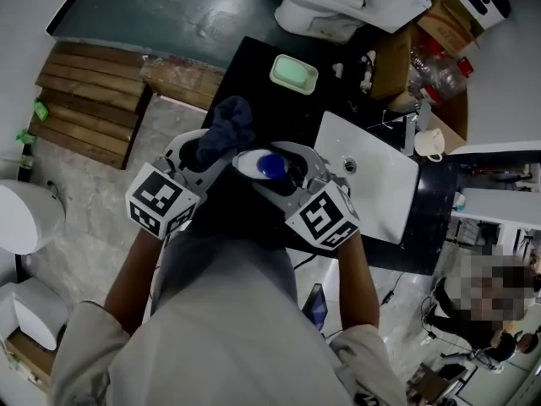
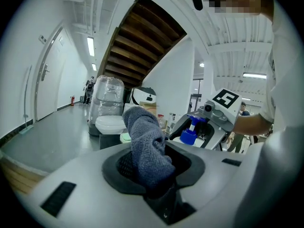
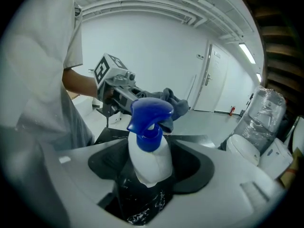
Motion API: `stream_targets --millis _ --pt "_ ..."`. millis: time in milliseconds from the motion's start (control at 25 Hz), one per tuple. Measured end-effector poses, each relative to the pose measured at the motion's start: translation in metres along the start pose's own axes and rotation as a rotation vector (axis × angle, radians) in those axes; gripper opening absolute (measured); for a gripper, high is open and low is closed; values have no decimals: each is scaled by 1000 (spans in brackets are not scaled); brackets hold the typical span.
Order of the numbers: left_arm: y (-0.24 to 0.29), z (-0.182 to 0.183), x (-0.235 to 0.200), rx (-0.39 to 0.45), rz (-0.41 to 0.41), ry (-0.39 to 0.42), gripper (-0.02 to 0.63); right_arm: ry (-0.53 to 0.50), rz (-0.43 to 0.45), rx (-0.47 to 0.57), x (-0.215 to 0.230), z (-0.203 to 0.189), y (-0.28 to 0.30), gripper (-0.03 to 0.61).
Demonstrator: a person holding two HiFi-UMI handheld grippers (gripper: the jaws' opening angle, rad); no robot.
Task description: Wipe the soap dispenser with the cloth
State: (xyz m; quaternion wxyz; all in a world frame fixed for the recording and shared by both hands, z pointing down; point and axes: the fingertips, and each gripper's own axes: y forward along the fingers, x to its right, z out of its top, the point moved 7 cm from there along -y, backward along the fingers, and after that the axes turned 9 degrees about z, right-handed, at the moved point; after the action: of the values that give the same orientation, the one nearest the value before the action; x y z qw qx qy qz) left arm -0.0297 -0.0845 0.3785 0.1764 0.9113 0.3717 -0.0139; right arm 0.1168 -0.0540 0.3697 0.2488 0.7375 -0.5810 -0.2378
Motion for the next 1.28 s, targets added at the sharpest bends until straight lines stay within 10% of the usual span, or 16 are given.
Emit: stream_targets --millis 840,1280 --pt "-12 -25 30 -294 -159 690 108 12 27 22 -12 -9 -9 256" --pt "-6 -35 32 -347 -212 772 107 26 21 32 -13 -8 -10 255"
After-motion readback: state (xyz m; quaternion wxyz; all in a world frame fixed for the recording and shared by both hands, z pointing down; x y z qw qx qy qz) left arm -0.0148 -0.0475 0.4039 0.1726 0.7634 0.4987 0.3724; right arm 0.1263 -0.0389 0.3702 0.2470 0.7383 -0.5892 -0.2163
